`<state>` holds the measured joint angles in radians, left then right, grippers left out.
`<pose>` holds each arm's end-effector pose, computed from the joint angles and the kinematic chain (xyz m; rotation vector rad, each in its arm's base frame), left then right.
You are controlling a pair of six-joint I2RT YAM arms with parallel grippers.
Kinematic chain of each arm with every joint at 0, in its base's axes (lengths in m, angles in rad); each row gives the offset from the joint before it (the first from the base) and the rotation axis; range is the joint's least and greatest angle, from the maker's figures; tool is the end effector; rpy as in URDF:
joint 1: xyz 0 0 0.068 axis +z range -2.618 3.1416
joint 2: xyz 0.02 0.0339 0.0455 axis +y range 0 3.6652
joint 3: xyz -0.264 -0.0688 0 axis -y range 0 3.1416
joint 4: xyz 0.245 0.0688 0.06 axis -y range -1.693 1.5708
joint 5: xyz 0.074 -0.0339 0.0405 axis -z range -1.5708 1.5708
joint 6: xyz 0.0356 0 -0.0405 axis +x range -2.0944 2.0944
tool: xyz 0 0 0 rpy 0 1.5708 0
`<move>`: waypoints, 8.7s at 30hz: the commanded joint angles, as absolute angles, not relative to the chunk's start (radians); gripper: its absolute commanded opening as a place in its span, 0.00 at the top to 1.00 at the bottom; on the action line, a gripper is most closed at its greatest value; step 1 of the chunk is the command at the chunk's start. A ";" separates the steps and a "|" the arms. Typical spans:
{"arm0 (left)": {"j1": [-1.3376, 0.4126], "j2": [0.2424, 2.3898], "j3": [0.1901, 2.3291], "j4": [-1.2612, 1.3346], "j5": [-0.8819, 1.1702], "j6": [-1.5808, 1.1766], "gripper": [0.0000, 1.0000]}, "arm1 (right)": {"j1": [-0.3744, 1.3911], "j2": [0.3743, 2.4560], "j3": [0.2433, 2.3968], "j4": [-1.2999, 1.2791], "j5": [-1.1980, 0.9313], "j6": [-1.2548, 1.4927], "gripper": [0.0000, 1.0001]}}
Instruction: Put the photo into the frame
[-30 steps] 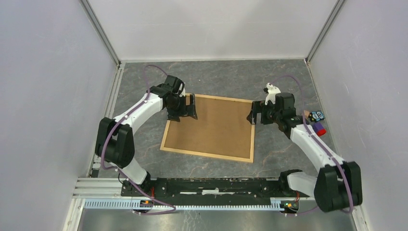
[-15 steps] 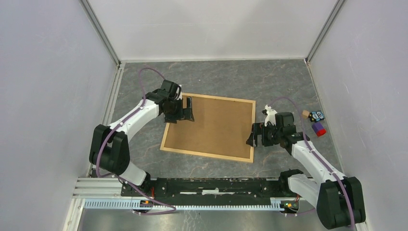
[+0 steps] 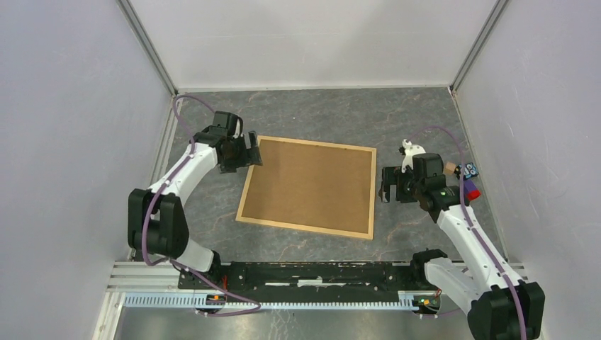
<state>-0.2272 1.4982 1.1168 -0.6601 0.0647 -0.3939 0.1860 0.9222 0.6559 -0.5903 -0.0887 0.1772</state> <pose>0.2975 -0.0711 0.2468 -0.1968 2.6338 -0.3001 0.1806 0.0372 0.2346 -0.0512 2.4408 0.2710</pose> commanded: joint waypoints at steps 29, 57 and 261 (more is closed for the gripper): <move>-0.248 1.867 1.249 -0.798 -0.100 -0.334 0.51 | 0.188 1.051 0.600 -0.512 -0.132 0.157 0.19; -0.299 1.893 1.173 -0.820 -0.142 -0.385 0.98 | 0.248 1.305 0.679 -0.579 -0.278 0.227 0.51; -0.356 1.681 0.873 -0.752 -0.164 -0.614 0.98 | 0.397 1.510 0.796 -0.651 0.079 0.245 0.72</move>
